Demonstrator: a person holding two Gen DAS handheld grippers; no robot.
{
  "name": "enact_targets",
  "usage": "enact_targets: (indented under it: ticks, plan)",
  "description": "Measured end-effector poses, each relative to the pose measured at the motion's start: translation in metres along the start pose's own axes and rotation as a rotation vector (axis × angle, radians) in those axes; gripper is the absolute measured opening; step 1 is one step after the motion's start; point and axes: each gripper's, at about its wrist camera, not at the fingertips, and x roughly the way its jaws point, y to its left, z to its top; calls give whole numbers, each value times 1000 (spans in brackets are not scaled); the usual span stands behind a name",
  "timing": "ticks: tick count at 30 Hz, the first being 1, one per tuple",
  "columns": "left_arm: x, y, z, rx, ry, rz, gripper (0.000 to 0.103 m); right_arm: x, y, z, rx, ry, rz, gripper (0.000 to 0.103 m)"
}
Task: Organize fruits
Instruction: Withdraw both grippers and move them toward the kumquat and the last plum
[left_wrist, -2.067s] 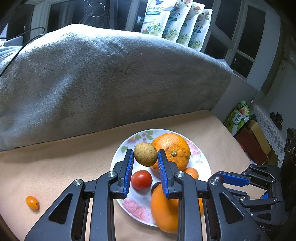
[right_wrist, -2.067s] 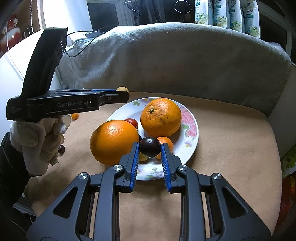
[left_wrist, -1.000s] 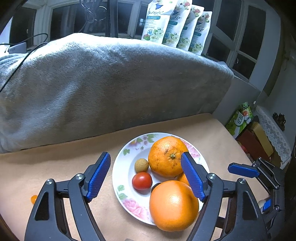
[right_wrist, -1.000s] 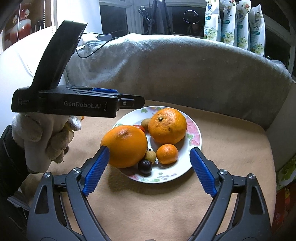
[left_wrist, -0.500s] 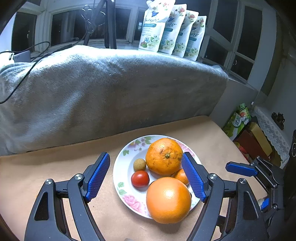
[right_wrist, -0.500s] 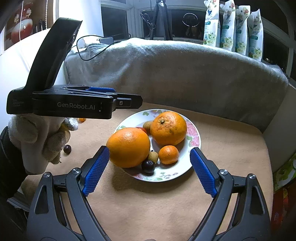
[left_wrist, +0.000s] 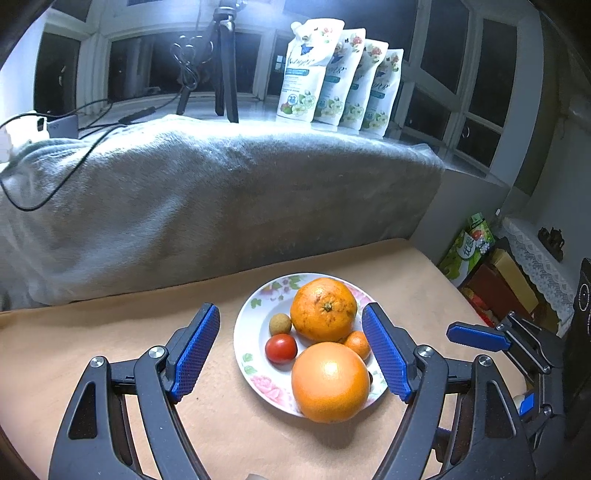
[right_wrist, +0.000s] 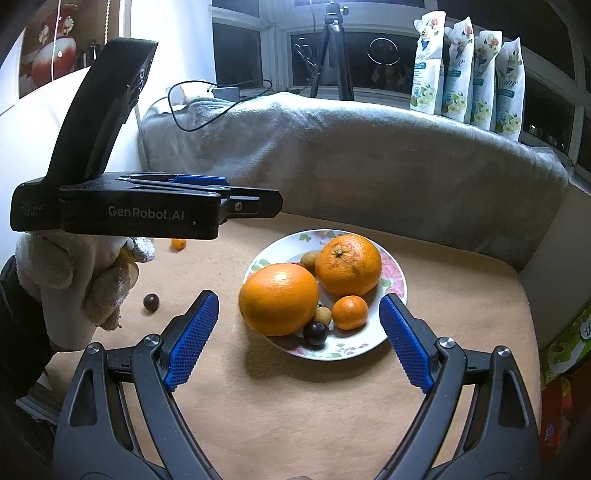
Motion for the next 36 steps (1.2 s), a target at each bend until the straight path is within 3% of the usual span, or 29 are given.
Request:
enact_targets:
  ticks: [19,36]
  plan:
    - [-40,25,-14,-31,-46,44,80,-6,35,2,12,-21,29,91]
    - [-63,90,-35,-114,-53,116,80,21,88,5,-44,20,135,91]
